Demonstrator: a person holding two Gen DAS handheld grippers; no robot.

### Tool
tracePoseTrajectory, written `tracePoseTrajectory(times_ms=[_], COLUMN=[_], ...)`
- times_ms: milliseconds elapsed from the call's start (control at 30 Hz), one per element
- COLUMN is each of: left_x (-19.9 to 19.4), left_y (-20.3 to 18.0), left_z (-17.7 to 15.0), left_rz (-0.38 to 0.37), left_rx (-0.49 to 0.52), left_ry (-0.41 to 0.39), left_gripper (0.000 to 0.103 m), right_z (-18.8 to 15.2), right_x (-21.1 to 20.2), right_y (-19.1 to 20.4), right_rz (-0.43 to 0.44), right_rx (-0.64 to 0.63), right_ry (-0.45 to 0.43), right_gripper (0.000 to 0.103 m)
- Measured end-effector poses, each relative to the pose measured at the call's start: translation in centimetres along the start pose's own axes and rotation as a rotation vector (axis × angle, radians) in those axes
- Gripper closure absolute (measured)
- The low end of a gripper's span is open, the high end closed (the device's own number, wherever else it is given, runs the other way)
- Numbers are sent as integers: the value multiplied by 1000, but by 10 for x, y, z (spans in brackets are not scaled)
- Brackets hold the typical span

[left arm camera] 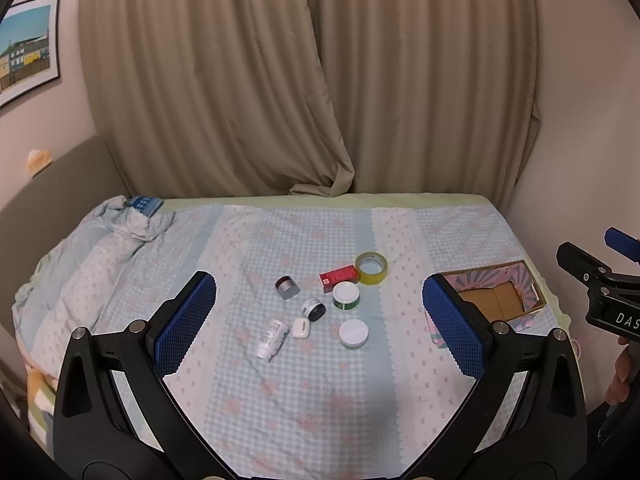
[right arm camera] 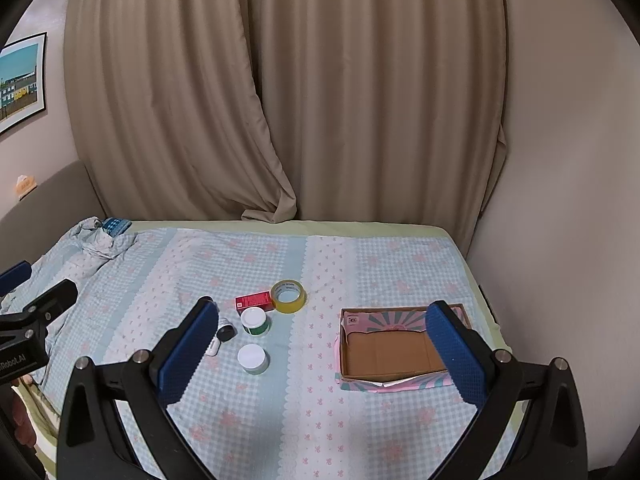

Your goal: Organize rigid objects

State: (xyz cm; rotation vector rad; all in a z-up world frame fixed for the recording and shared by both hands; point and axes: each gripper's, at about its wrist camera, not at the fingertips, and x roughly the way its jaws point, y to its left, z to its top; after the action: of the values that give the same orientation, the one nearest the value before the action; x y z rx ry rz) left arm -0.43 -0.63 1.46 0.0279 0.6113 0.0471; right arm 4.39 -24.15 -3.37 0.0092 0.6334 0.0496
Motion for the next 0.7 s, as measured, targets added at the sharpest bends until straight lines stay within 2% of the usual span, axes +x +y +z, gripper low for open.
tracePoseTrajectory(times_ms=[700], left_x=[2], left_y=[-1], left_z=[-2], left_rz=[-10], left_rx=[1], left_ry=[-1], left_gripper=[1], right_z=[-2], right_x=[2], right_y=[1], right_rz=[0], right_rx=[-1], right_ry=[-6], right_gripper=[0])
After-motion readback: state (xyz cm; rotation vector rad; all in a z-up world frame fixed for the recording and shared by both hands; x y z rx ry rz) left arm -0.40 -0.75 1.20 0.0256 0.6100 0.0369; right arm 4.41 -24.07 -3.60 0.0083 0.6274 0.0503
